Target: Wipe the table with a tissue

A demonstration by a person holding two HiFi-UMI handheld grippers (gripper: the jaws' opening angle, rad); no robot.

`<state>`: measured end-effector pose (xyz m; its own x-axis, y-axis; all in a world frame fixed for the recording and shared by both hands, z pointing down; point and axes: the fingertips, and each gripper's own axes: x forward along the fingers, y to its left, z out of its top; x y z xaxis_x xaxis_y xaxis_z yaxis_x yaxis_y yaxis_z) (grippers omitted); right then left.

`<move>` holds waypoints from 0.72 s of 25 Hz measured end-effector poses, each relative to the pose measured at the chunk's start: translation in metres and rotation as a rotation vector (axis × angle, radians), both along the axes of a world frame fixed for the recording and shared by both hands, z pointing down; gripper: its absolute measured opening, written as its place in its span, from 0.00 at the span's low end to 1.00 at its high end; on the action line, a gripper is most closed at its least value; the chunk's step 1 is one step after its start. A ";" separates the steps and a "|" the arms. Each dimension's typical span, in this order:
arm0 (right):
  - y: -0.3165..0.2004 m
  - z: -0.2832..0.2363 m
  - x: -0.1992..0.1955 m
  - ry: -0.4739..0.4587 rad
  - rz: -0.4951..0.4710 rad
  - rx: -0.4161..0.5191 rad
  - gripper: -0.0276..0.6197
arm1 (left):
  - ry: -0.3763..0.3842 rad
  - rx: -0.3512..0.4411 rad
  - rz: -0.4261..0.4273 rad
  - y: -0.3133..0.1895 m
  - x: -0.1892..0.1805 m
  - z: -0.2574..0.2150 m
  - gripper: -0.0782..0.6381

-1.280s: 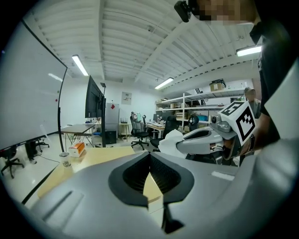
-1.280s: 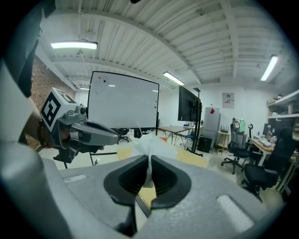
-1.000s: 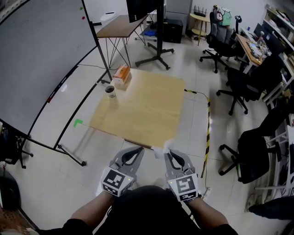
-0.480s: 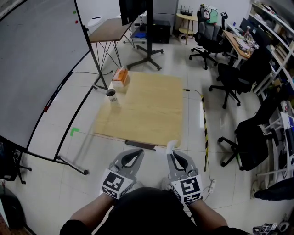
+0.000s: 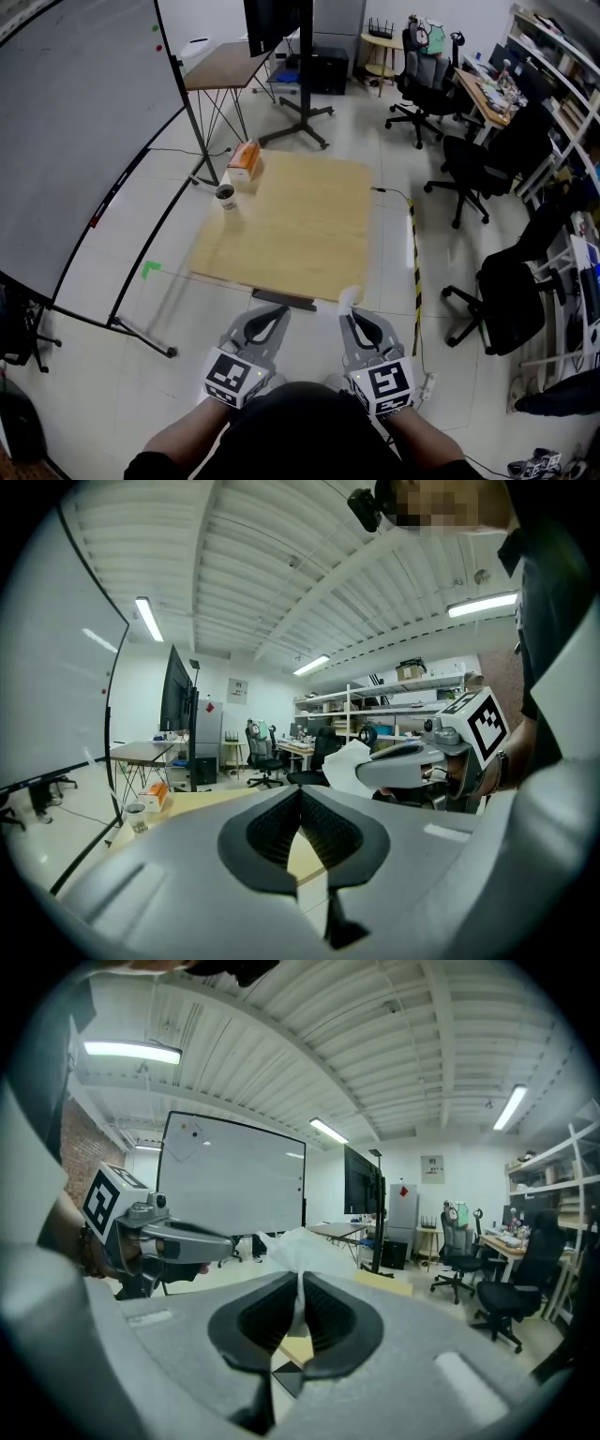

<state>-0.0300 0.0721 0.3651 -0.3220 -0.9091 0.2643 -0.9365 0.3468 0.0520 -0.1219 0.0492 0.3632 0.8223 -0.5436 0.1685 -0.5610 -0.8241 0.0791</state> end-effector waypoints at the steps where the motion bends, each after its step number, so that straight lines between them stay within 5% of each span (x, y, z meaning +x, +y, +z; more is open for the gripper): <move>1: 0.002 0.000 0.003 -0.001 -0.003 0.000 0.04 | 0.001 0.000 -0.005 0.001 0.003 0.000 0.13; 18: 0.012 -0.003 0.011 -0.004 -0.031 0.009 0.04 | -0.009 0.010 -0.043 0.013 0.008 -0.006 0.13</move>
